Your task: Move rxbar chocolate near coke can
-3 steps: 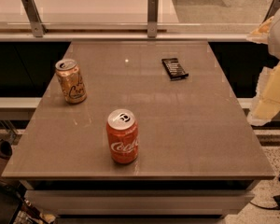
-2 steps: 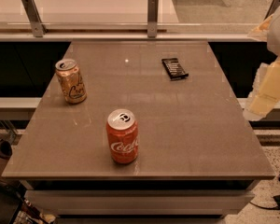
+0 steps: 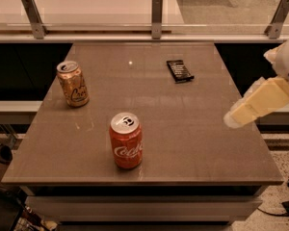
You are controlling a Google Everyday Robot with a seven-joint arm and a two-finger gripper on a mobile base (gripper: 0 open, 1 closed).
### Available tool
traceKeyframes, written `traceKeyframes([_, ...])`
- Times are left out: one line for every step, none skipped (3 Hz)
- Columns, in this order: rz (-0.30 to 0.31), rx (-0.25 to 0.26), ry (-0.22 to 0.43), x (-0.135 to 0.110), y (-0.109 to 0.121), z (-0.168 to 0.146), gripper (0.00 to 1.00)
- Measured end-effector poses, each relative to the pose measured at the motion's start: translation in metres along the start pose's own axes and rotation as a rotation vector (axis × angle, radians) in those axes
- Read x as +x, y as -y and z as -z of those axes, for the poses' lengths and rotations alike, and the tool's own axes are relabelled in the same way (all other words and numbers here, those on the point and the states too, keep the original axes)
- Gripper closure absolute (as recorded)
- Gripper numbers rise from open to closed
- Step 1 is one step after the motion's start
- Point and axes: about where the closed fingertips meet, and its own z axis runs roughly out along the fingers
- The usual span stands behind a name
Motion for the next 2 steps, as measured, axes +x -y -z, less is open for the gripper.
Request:
traceKeyframes([-0.169, -0.016, 0.096, 0.0124, -0.0252, -0.031, 0.0])
traceKeyframes([-0.204, 0.021, 0.15, 0.0079, -0.0178, -0.0392, 0.0])
